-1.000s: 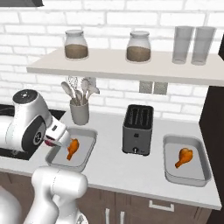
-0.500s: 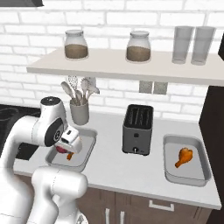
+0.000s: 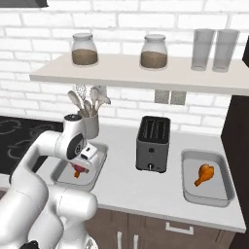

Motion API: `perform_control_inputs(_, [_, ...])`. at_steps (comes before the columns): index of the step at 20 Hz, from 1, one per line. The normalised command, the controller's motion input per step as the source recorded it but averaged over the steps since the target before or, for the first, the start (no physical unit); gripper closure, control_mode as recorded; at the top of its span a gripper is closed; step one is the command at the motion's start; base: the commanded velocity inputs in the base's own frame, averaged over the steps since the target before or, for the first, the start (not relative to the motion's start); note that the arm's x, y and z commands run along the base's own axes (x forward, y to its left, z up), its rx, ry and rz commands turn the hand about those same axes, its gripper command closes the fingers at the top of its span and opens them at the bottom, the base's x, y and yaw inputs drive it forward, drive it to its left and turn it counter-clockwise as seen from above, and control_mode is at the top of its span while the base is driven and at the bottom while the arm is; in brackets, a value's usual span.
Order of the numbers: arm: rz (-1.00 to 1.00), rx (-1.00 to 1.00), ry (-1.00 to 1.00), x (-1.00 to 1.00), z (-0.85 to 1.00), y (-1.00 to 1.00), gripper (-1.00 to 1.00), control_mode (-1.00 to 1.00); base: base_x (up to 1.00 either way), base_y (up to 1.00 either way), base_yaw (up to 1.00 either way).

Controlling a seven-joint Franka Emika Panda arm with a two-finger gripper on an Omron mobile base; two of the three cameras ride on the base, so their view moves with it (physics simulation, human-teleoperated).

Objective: Place one tomato and one chicken drumstick in each tupperware on the nearby counter, to pack two identical lunches.

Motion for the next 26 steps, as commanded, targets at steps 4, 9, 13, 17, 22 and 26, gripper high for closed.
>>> perform_control_inputs(4, [0.00, -0.04, 0.00, 0.38, -0.70, 0.00, 1.00, -1.00, 0.00, 0.00, 0.00])
perform_control_inputs(9, [0.00, -0.01, 0.00, 0.21, -0.44, 0.13, 1.00, -1.00, 0.00, 0.00, 0.00])
perform_control_inputs(13, [0.00, 0.00, 0.00, 0.22, -0.44, 0.14, 1.00, -1.00, 0.00, 0.00, 0.00])
perform_control_inputs(17, [0.00, 0.00, 0.00, 0.04, -0.63, 0.06, 1.00, -1.00, 0.00, 0.00, 0.00])
perform_control_inputs(22, [0.00, 0.00, -0.01, 0.00, -0.53, 0.02, -1.00, -1.00, 0.00, 0.00, 0.00])
perform_control_inputs(26, [0.00, 0.00, -0.13, -0.37, 0.10, 0.00, -1.00, -1.00, 0.00, 0.00, 0.00])
